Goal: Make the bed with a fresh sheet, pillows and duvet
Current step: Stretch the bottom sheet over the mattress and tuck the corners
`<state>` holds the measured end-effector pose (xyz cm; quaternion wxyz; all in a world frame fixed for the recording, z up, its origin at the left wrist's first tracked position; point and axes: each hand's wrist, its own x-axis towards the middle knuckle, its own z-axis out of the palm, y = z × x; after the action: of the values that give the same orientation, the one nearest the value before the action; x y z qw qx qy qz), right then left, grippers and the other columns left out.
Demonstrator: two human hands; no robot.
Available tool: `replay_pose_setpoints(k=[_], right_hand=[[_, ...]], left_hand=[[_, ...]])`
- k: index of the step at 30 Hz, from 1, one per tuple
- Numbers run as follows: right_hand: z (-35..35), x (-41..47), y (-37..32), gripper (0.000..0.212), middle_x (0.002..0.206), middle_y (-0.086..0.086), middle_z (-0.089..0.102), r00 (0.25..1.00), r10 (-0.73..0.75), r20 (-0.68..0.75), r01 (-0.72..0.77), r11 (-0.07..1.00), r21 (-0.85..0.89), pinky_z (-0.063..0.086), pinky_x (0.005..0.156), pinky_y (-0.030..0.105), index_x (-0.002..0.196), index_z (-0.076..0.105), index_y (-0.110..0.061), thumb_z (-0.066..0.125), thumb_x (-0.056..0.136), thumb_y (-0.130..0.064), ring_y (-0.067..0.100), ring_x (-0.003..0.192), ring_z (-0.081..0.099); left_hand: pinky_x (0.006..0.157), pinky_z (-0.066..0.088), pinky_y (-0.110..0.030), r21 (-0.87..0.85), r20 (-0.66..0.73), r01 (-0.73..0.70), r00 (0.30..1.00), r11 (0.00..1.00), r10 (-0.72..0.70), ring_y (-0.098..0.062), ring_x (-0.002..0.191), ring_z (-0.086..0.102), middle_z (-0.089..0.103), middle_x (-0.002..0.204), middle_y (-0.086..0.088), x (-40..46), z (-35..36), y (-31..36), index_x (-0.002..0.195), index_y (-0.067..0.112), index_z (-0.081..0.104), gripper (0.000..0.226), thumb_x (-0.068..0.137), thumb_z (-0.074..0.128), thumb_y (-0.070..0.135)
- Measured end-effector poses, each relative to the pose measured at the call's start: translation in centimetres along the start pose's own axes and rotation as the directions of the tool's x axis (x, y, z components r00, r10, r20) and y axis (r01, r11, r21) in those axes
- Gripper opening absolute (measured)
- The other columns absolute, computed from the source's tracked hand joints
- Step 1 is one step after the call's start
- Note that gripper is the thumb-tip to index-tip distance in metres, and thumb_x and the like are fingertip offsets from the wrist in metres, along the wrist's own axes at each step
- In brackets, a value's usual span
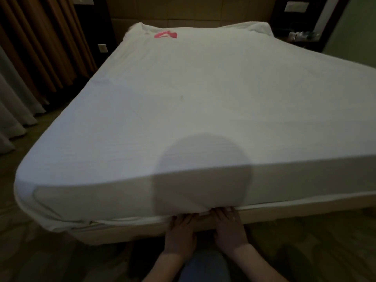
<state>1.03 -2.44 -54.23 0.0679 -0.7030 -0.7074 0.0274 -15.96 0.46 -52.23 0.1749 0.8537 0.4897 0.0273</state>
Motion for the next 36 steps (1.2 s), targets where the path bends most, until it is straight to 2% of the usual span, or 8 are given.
replay_pose_setpoints(k=[4, 8, 11, 15, 20, 25, 29, 36], right_hand=[[-0.2, 0.1, -3.9, 0.067, 0.084, 0.001, 0.07, 0.999, 0.026, 0.034, -0.026, 1.0, 0.0, 0.042, 0.078, 0.036, 0.084, 0.077, -0.013, 0.084, 0.021, -0.034, 0.02, 0.073, 0.068], [1.3, -0.1, -4.8, 0.059, 0.09, 0.002, 0.073, 0.999, 0.029, 0.045, -0.029, 1.0, -0.002, 0.034, 0.083, 0.036, 0.086, 0.078, -0.01, 0.072, 0.036, -0.042, 0.021, 0.079, 0.071], [2.2, 0.2, -4.0, 0.078, 0.093, 0.002, 0.073, 0.998, 0.057, 0.018, -0.057, 0.998, -0.003, 0.034, 0.086, 0.037, 0.092, 0.077, -0.008, 0.084, 0.02, -0.037, 0.024, 0.083, 0.071], [2.0, 0.7, -3.4, 0.076, 0.095, 0.001, 0.072, 0.999, 0.027, 0.047, -0.027, 1.0, 0.004, 0.034, 0.091, 0.042, 0.093, 0.077, -0.012, 0.082, 0.02, -0.032, 0.026, 0.092, 0.067], [0.1, 1.7, -3.2, 0.074, 0.081, -0.01, 0.072, 0.995, -0.009, 0.101, -0.003, 0.994, 0.113, 0.059, 0.07, 0.038, 0.079, 0.077, -0.024, 0.081, 0.007, -0.04, 0.011, 0.076, 0.07], [-1.0, 1.4, -1.7, 0.053, 0.079, -0.014, 0.07, 0.992, -0.12, 0.025, 0.116, 0.985, 0.125, 0.058, 0.068, 0.029, 0.083, 0.074, -0.029, 0.084, 0.031, -0.034, 0.008, 0.072, 0.068], [-0.9, -0.8, -0.1, 0.042, 0.093, -0.011, 0.07, 0.996, -0.084, 0.018, 0.08, 0.984, 0.157, 0.052, 0.076, 0.022, 0.094, 0.073, -0.025, 0.05, 0.06, -0.031, 0.01, 0.083, 0.067], [-2.7, -1.5, 3.4, 0.04, 0.091, -0.008, 0.068, 0.986, 0.09, 0.138, -0.102, 0.991, 0.082, 0.057, 0.071, 0.026, 0.09, 0.074, -0.023, 0.057, 0.056, -0.033, 0.014, 0.083, 0.067]], left_hand=[[0.119, 0.009, -0.031, -0.033, 0.148, -0.026, 0.988, 0.999, 0.031, -0.015, 0.145, 0.015, 0.012, 0.159, 0.01, 0.5, -1.0, -0.6, 0.153, 0.029, 0.009, 0.071, 0.089, 0.04, 0.026], [0.112, 0.025, -0.022, -0.14, 0.104, -0.031, 0.993, 0.99, 0.046, -0.013, 0.14, 0.031, 0.03, 0.154, 0.007, 0.9, -0.7, -1.6, 0.148, 0.026, 0.03, 0.082, 0.067, 0.022, 0.03], [0.083, 0.053, -0.028, -0.225, 0.062, -0.074, 0.994, 0.972, 0.091, -0.016, 0.101, 0.068, 0.068, 0.118, 0.003, 0.7, -0.5, -2.0, 0.123, 0.02, 0.062, 0.069, 0.058, 0.036, 0.025], [0.112, 0.032, -0.032, -0.175, 0.022, -0.052, 0.998, 0.983, 0.057, -0.021, 0.129, 0.047, 0.048, 0.143, 0.0, 0.0, -0.2, -1.7, 0.14, 0.017, 0.046, 0.075, 0.067, 0.036, 0.019], [0.096, 0.05, -0.034, -0.078, -0.01, 0.036, 0.999, 0.996, -0.037, -0.016, 0.109, 0.064, 0.066, 0.119, 0.008, -0.8, 0.7, -2.9, 0.121, 0.024, 0.064, 0.065, 0.06, 0.043, 0.025], [0.081, 0.055, -0.032, -0.002, 0.0, 0.081, 0.997, 0.997, -0.081, -0.018, 0.089, 0.07, 0.071, 0.098, 0.003, 0.4, 0.3, -3.5, 0.103, 0.021, 0.071, 0.057, 0.048, 0.057, 0.022], [0.111, 0.026, -0.032, 0.115, 0.062, 0.125, 0.989, 0.985, -0.132, -0.017, 0.131, 0.043, 0.049, 0.138, 0.003, 0.4, -0.6, -1.4, 0.14, 0.021, 0.042, 0.055, 0.085, 0.046, 0.023], [0.086, 0.044, -0.025, 0.214, 0.047, 0.304, 0.946, 0.928, -0.321, -0.023, 0.112, 0.06, 0.064, 0.121, -0.005, 2.7, -2.4, 0.8, 0.117, 0.019, 0.061, 0.035, 0.098, 0.037, 0.035]])
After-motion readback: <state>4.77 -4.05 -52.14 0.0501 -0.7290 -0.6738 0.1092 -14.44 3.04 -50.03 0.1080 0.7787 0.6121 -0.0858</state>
